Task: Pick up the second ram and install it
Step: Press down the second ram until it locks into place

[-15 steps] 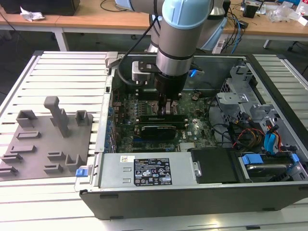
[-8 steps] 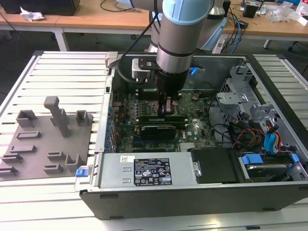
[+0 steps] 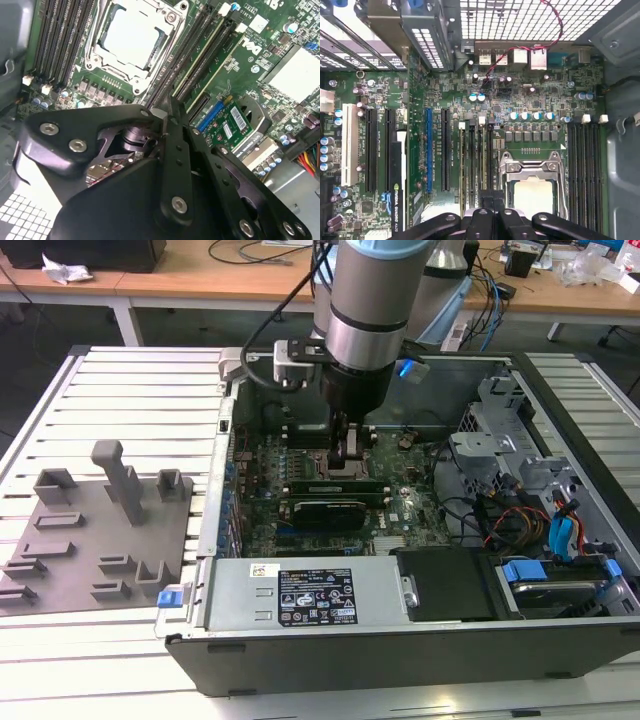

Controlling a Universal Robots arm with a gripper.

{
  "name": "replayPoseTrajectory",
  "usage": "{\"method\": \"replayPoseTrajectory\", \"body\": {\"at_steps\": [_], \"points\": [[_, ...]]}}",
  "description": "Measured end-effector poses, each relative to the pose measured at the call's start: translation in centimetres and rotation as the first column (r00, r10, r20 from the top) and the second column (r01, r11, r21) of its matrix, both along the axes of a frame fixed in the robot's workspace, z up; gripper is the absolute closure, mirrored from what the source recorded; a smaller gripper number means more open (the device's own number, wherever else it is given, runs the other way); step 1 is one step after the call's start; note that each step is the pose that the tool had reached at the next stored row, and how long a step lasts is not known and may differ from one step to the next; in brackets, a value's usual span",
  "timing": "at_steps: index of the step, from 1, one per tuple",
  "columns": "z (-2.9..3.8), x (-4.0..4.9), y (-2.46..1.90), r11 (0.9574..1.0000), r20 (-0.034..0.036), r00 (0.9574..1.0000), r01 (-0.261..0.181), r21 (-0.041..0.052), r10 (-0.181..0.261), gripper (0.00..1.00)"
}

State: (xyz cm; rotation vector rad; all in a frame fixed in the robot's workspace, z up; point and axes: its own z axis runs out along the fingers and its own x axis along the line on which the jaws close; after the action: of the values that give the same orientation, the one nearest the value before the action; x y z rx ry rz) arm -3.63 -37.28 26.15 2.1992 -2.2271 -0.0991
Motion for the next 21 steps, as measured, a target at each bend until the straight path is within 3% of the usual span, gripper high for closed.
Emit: {"method": "replayPoseTrajectory", "body": {"at_steps": [2, 3, 4, 6, 8, 10, 13, 14, 15, 17, 21], "points": [[-0.01, 0.33, 0.00, 1.0000, -0.0001, 1.0000, 0.000, 0.0000, 0.000, 0.90], [-0.36, 2.14, 0.03, 1.0000, -0.0058, 1.0000, 0.000, -0.0001, 0.000, 0.90], [-0.72, 3.06, 0.07, 1.0000, -0.0077, 1.0000, 0.000, -0.0002, 0.000, 0.90], [-1.11, 4.04, 0.11, 1.0000, -0.0085, 1.0000, 0.000, -0.0005, 0.000, 0.90], [-1.90, 6.00, 0.16, 1.0000, -0.0092, 1.0000, 0.000, -0.0005, 0.000, 0.90], [-2.66, 6.64, 0.15, 1.0000, -0.0097, 1.0000, 0.000, -0.0005, 0.000, 0.90], [-3.48, 6.72, 0.07, 1.0000, -0.0100, 1.0000, 0.000, -0.0011, 0.000, 0.90], [-3.15, 6.73, 0.11, 1.0000, -0.0091, 1.0000, 0.000, 0.0021, 0.000, 0.90], [-2.54, 6.70, 0.06, 1.0000, -0.0090, 1.0000, 0.000, -0.0004, 0.000, 0.90], [-2.54, 5.49, -0.20, 1.0000, -0.0064, 1.0000, 0.000, -0.0004, 0.000, 0.90], [-2.56, 3.09, -0.25, 1.0000, -0.0049, 1.0000, 0.000, -0.0005, 0.000, 0.90]]}}
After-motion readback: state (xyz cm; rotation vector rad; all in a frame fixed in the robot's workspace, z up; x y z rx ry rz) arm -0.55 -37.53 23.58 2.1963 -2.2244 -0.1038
